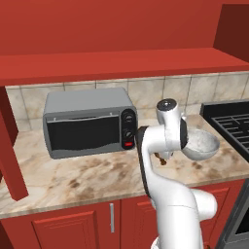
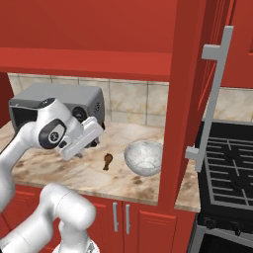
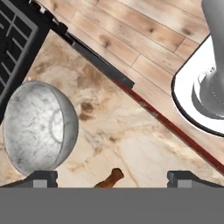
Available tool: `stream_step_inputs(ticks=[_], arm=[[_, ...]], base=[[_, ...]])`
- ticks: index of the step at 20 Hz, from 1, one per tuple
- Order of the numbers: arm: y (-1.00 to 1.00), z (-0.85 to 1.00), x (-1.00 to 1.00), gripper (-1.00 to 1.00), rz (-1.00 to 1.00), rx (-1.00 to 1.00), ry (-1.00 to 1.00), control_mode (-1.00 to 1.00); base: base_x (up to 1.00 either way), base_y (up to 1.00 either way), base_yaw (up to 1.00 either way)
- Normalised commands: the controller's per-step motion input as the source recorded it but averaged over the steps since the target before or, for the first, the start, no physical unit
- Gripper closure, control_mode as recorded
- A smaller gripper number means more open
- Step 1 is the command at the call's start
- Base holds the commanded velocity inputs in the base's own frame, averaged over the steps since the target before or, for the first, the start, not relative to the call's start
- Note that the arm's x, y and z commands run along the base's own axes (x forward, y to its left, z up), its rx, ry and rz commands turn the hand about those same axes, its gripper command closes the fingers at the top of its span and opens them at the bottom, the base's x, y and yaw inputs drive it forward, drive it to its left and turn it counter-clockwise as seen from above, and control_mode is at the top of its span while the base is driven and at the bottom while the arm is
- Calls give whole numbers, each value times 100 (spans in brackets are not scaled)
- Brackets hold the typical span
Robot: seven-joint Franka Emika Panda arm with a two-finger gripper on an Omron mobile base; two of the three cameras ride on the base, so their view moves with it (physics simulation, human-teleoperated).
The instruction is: Retrieve the bowl from the cabinet, then place the raw meat into the bowl to avoid contamination.
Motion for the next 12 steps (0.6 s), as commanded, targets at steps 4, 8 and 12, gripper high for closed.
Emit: stream_step_inputs(ticks=[4,8,12], arm=[[17,-2,42,-100,-19,10,0,-100],[15,-17,28,-100,-7,11,4,-100],[0,-4,16,-100,16,4,3,-100]], base=[[0,0,0],[0,0,0],[0,0,0]])
